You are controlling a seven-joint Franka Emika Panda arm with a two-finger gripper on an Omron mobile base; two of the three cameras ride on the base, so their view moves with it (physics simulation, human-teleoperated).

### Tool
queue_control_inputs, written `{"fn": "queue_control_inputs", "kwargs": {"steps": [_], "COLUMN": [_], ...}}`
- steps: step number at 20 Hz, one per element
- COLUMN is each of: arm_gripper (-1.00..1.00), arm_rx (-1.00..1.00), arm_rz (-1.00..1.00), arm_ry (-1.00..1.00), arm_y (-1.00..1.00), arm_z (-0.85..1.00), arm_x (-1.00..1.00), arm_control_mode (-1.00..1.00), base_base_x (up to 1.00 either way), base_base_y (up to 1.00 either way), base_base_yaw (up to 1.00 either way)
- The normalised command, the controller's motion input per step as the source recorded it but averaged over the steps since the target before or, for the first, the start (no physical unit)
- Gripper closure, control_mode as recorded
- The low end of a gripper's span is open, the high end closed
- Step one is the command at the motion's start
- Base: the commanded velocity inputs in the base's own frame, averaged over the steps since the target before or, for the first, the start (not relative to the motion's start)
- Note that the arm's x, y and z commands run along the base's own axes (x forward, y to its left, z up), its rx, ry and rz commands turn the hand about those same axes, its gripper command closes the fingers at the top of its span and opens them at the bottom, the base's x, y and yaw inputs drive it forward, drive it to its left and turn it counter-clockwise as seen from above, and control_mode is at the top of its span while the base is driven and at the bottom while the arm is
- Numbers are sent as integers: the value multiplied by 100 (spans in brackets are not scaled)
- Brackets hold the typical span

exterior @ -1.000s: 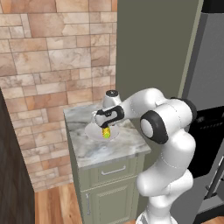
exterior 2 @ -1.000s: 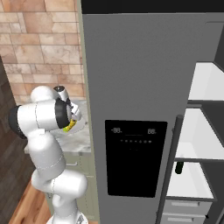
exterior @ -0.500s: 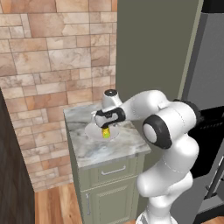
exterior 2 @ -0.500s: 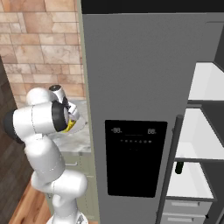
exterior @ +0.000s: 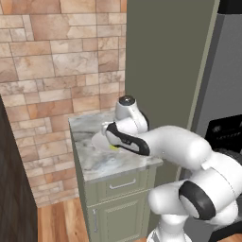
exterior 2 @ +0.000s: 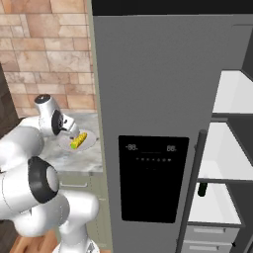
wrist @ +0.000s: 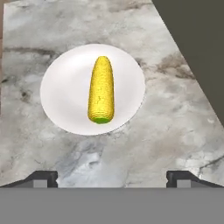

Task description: Pick corn from the fridge and place it on the plate on the counter.

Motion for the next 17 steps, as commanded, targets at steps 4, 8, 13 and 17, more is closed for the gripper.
{"fn": "queue_control_inputs", "kwargs": {"steps": [4, 8, 13, 17], "arm_gripper": [-100, -100, -100, -100], "arm_rx": [0, 0, 0, -3], "arm_rz": [13, 14, 25, 21], "arm_ry": [0, 0, -5, -5], "arm_y": [-29, -41, -15, 0], "arm_z": [87, 78, 81, 66], "arm_x": [-100, -100, -100, -98], "arm_control_mode": [-100, -100, -100, -100], "base_base_x": [0, 0, 0, 0], "base_base_y": [0, 0, 0, 0], "base_base_yaw": [0, 0, 0, 0]}}
